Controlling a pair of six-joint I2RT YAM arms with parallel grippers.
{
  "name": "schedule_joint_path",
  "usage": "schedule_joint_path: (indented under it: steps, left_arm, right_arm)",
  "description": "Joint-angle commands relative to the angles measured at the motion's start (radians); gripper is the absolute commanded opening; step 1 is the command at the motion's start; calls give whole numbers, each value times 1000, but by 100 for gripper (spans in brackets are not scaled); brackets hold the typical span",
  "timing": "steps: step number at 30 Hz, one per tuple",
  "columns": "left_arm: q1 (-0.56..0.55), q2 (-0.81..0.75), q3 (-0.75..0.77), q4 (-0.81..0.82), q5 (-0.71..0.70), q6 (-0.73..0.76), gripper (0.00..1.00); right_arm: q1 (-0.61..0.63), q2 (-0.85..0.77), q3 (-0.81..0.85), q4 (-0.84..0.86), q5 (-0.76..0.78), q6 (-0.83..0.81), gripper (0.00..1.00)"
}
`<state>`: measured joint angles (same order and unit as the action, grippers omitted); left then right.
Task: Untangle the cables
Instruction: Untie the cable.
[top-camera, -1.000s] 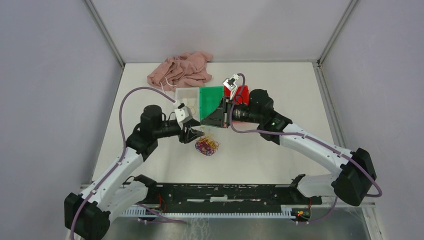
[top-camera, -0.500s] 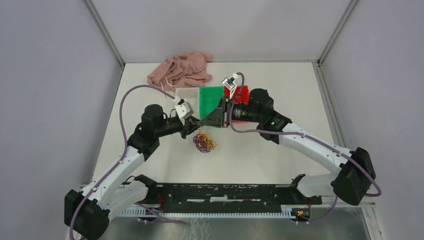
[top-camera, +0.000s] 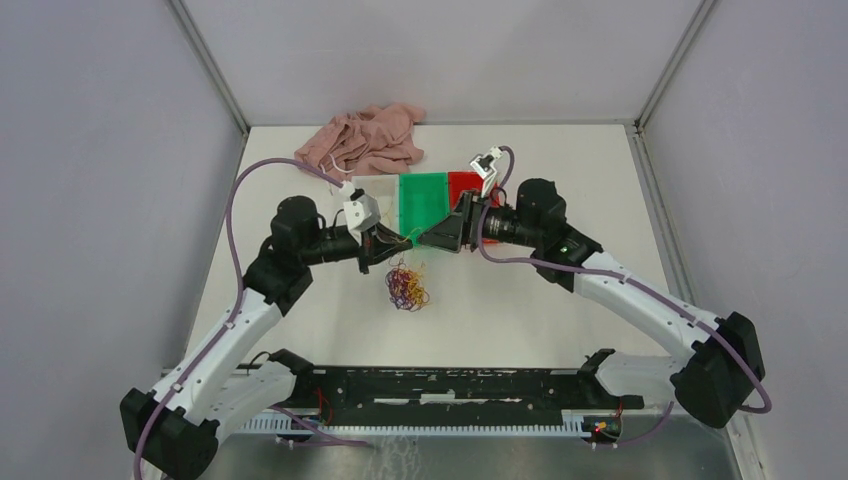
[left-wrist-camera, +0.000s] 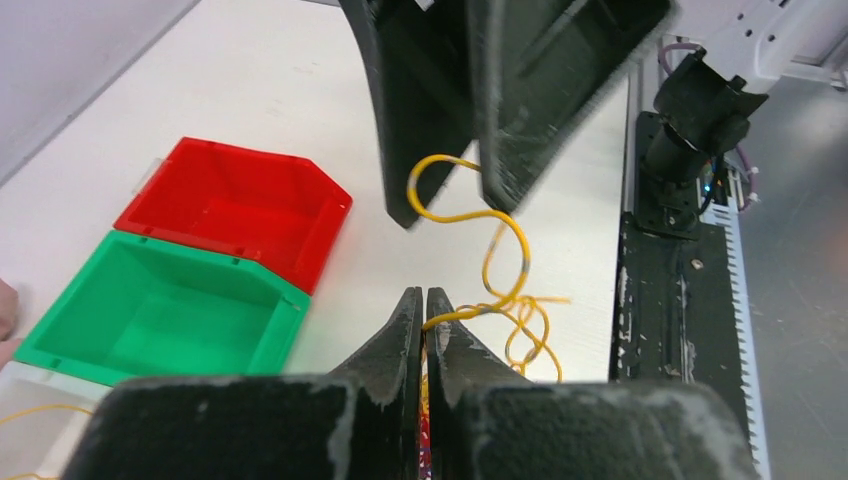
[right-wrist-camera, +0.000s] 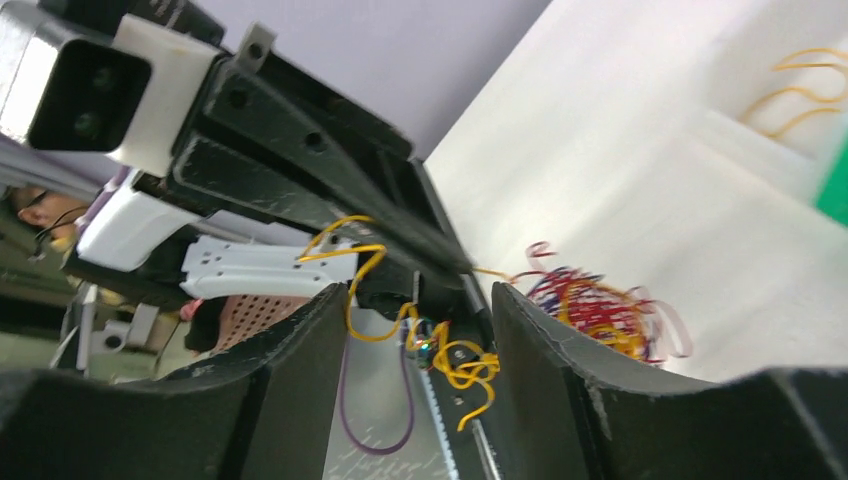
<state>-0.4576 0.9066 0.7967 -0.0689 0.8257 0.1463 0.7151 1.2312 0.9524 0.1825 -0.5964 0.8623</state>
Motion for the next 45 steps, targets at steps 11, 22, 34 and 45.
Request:
schedule_joint_path:
  steps: [11, 22, 34, 45]
  left_arm:
    - [-3, -4, 99, -36, 88, -47, 3]
    - [-3, -29, 69, -40, -21, 27, 3]
    - [-5, -19, 103, -43, 59, -31, 3]
    - [-7, -10, 116, -42, 69, -39, 3]
  right_arm:
    - [-10, 12, -71, 34, 58, -97, 72]
    - [-32, -131, -126, 71, -61, -151, 73]
    - [-92, -39, -126, 33, 75, -119, 72]
    - [95, 112, -77, 198, 121, -114, 78]
